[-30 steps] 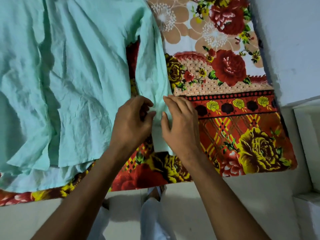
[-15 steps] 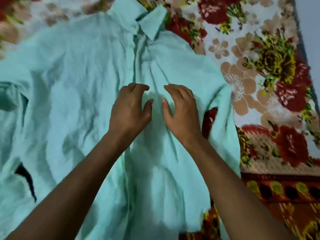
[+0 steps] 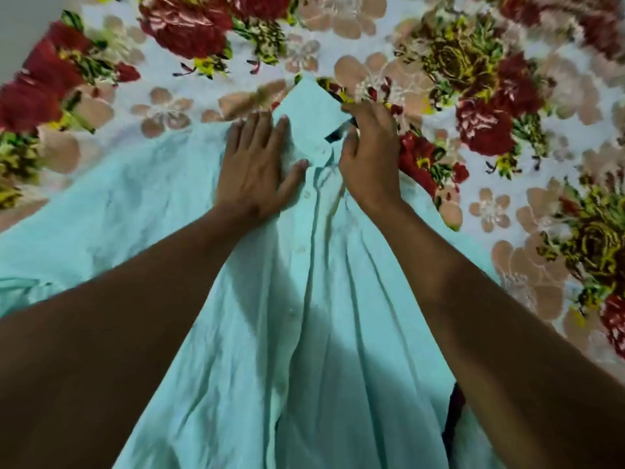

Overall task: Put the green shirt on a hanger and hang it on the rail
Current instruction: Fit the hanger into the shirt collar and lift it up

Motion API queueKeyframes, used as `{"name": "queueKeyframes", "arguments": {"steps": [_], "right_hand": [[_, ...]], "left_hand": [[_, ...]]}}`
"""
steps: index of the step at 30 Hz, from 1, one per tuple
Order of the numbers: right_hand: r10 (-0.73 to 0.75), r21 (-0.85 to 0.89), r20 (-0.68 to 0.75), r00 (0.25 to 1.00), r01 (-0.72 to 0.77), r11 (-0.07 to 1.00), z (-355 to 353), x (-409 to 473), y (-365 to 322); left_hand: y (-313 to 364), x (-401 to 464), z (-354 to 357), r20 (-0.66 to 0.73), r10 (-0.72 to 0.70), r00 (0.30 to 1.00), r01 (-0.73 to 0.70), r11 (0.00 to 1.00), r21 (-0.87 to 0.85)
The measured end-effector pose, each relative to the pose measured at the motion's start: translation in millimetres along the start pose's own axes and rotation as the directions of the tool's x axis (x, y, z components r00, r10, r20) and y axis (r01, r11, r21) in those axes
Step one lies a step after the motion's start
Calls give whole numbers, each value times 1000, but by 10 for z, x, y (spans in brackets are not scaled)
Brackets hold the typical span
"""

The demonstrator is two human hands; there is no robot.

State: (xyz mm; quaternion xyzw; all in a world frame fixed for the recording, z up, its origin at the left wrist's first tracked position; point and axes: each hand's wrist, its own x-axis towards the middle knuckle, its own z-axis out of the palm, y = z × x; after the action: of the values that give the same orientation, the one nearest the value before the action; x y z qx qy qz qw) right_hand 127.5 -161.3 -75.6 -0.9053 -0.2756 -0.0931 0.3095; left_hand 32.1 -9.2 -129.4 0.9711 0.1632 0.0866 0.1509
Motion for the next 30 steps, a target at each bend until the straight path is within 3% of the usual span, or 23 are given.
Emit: {"name": "queueKeyframes", "arguments": {"steps": [2,6,9,13,16,18,21,24,26,28,30], "right_hand": [[19,-26,46,999,-18,999,68,313,84],[130,-61,326,937,-117,991,176,838,212],[112,-97,440,891,-76,992,227,1094,245],[77,-69,377,923,-55,996,162,1251,278],[8,-172,338,941,54,984,81,1301,359],[31,-226,315,948,44,973,41,1268,462],[81,-173,286,955,-31,984,74,1196,579],[149,52,236,960,-165,985,39,1193,565],[249,161,122,961,-266,950,-78,1130,558],[371,153,28,928,-370,916,-227,940,564],[448,97,93,889,-456,885,-321,672,572]], "left_hand": [[31,-23,8,-9,-30,1000,30,999,29],[82,-8,-40,-3,-65,998,65,997,41],[77,46,-50,-32,-109,994,110,993,49],[102,74,-56,-28,-172,985,174,983,52],[112,64,-48,-47,-195,980,197,978,65],[105,71,-32,-44,-210,977,212,976,47],[71,76,-9,-37,-222,974,224,973,61],[56,88,-3,-28,-223,974,224,972,72],[47,89,1,-23,-222,975,223,972,76],[40,88,0,-17,-217,976,218,973,81],[37,96,6,-18,-213,977,214,973,86]]}}
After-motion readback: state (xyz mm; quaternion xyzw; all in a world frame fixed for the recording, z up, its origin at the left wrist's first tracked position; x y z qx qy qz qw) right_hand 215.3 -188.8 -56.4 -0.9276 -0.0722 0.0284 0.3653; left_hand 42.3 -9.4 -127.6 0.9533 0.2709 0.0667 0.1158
